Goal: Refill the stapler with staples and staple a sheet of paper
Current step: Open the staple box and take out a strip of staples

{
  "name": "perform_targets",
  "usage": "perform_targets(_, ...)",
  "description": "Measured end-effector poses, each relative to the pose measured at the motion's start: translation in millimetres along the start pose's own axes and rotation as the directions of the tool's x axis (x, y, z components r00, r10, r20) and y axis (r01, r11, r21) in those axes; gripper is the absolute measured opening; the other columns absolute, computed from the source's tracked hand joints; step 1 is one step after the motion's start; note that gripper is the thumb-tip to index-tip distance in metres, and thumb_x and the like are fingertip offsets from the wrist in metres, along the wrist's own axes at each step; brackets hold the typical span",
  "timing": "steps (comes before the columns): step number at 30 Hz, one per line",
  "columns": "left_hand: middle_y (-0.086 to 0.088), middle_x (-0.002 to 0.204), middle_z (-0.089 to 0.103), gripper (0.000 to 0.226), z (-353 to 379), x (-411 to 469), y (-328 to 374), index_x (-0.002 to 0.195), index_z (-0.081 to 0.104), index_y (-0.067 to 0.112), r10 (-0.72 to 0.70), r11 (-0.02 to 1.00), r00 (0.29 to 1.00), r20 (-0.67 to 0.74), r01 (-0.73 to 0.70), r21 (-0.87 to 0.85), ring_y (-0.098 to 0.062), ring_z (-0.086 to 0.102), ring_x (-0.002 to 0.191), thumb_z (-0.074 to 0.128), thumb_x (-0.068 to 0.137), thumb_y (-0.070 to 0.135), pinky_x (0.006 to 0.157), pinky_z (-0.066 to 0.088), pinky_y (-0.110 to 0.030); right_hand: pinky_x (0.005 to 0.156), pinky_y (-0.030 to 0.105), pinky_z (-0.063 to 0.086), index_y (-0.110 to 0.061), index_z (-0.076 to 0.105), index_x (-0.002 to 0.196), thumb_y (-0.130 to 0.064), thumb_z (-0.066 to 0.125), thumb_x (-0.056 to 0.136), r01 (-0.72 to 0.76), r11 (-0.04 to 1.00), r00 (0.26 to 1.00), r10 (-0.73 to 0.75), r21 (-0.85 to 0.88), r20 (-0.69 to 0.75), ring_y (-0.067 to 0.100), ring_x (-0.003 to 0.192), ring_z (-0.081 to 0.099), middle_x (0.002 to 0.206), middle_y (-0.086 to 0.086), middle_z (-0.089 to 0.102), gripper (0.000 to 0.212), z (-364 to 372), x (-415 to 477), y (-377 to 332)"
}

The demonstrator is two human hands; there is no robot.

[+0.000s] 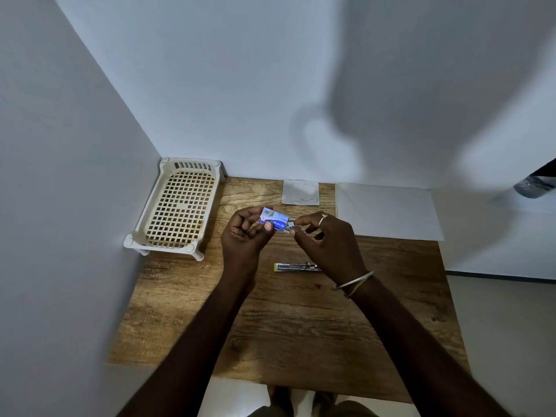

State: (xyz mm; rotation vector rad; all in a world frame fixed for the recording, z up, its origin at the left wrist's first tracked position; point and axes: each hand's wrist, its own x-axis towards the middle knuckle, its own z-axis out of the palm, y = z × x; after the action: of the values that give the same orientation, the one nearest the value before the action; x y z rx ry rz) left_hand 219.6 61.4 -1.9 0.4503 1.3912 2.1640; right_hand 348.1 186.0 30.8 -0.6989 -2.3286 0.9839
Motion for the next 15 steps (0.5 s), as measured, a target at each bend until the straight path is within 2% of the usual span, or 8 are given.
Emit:
perform_targets(4, -0.017, 0.122, 0.071, 0.035, -0.2, -2.0, -5.1, 0.116, 0.059, 0.003, -0.048, 0.998, 0.999, -0.019, 0.047, -0.046, -0.029, 0.068, 0.111, 0.073, 0.084, 0.002, 0.089, 0.057, -0.039, 0.066, 0.037, 0.055, -0.027, 0.073, 0.091, -0.032, 0.072, 0.085, 0.051, 0.996, 0.998, -0.048, -0.068, 0.043, 0.006, 0.077, 0.064, 0.09, -0.011, 0.071, 0.008, -5.4, 0.1, -3.2)
perform_targets(10, -0.011, 0.118, 0.074, 0.036, -1.7, -2.7, -11.9, 0.112, 0.062, 0.009, -0.088, 0.994, 0.996, -0.018, 0.087, -0.068, -0.023, 0.07, 0.108, 0.077, 0.08, 0.007, 0.083, 0.058, -0.032, 0.065, 0.026, 0.048, -0.033, 0.072, 0.094, -0.034, 0.072, 0.085, 0.085, 0.98, 0.995, -0.073, -0.178, 0.071, 0.002, 0.082, 0.059, 0.1, -0.015, 0.065, 0.009, -12.2, 1.3, -6.9)
perform_targets(15, -0.013, 0.119, 0.073, 0.039, -3.3, -3.7, -14.9, 0.112, 0.064, 0.012, -0.106, 0.994, 0.994, -0.009, 0.106, -0.031, -0.025, 0.07, 0.108, 0.081, 0.077, 0.012, 0.085, 0.058, -0.034, 0.069, 0.029, 0.05, -0.036, 0.072, 0.094, -0.032, 0.073, 0.082, 0.079, 0.977, 0.983, -0.043, -0.199, 0.18, 0.008, 0.094, 0.061, 0.106, -0.014, 0.062, 0.013, -17.8, 7.9, -7.2)
